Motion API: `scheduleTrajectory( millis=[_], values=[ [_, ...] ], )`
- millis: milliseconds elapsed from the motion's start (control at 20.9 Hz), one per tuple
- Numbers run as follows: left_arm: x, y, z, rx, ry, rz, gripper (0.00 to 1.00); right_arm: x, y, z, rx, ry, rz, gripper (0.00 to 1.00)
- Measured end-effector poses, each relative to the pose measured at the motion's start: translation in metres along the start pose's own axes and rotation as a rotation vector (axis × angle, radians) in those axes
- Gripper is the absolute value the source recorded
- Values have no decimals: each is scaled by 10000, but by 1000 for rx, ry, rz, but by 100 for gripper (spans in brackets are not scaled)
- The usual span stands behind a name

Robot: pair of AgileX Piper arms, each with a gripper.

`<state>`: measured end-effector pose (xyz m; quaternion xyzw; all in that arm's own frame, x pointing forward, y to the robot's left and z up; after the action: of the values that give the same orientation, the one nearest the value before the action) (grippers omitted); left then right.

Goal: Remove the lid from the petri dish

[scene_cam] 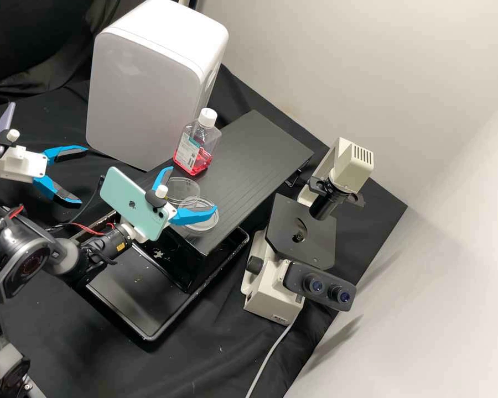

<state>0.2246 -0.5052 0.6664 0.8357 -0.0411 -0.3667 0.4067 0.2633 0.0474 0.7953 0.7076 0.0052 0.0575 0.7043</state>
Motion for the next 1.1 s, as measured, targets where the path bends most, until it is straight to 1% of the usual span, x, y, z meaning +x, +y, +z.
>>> scheduleTrajectory(
  millis=[96,239,574,670,765,861,909,1004,1052,1100],
  values=[
    [0,0,0,0,0,0,100,4,-33,21,-7,-17,-4,100],
    [0,0,0,0,0,0,100,9,-76,35,-9,-23,-20,100],
    [0,0,0,2,0,0,100,36,-88,27,-15,-20,-21,100],
    [0,0,0,8,0,0,100,36,-88,27,-17,-20,-21,100],
    [0,0,0,8,0,0,100,47,-83,19,-17,-17,-18,100],
    [0,0,0,8,0,0,100,74,-84,-2,-29,-10,-14,100],
    [0,0,0,8,0,0,100,94,-107,-9,-33,-6,-18,100],
    [0,0,0,8,0,0,100,124,-159,1,-36,-8,-33,100],
    [0,0,0,8,0,0,100,133,-181,13,-45,-13,-41,100],
    [0,0,0,8,0,0,100,132,-200,9,-52,-11,-48,100]
  ],
)
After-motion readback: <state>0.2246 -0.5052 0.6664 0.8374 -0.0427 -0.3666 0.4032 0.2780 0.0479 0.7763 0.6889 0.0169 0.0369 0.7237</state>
